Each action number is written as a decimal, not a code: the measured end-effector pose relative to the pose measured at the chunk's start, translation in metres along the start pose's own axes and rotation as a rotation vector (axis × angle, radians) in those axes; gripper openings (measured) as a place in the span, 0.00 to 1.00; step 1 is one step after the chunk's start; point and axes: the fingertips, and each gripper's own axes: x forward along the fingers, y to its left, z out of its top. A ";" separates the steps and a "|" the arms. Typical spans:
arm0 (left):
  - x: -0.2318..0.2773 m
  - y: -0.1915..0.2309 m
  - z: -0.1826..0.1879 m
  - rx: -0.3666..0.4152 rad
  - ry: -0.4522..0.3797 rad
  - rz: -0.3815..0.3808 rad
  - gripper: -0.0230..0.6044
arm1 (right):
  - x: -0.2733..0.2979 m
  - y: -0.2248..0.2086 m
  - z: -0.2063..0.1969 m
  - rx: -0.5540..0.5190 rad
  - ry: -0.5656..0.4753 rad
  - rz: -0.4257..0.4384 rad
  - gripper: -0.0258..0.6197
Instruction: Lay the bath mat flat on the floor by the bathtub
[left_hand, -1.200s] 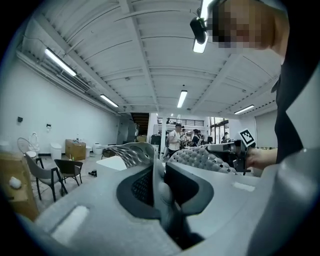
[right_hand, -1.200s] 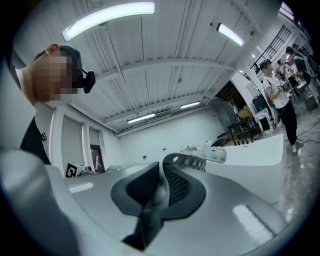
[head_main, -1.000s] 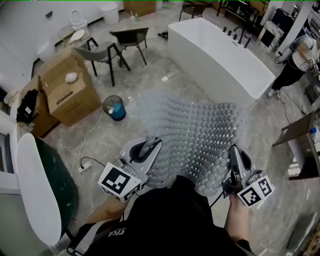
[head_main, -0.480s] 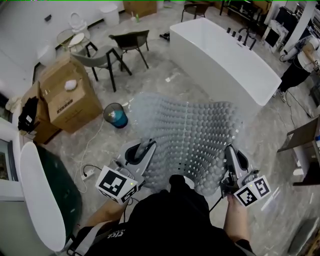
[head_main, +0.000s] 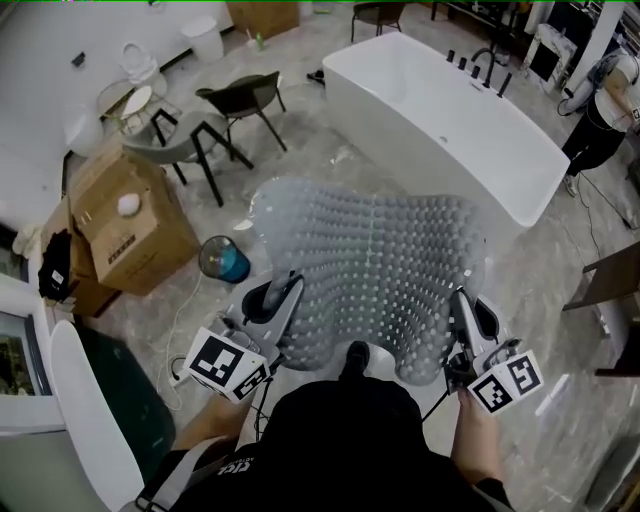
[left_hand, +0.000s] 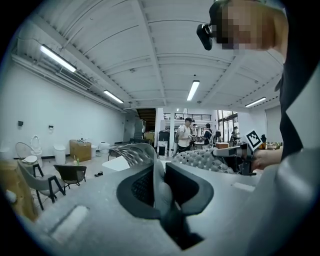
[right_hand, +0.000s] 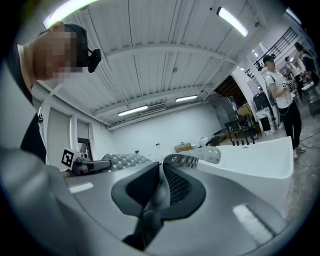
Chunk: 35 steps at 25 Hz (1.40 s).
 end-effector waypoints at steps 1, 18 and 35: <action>0.014 0.003 0.004 -0.006 -0.001 -0.006 0.10 | 0.004 -0.010 0.005 -0.009 -0.004 -0.004 0.08; 0.213 0.034 0.026 0.002 0.041 -0.273 0.10 | 0.049 -0.135 0.037 0.022 -0.071 -0.243 0.08; 0.357 0.122 0.019 0.088 0.087 -0.615 0.10 | 0.112 -0.185 0.036 0.096 -0.178 -0.633 0.08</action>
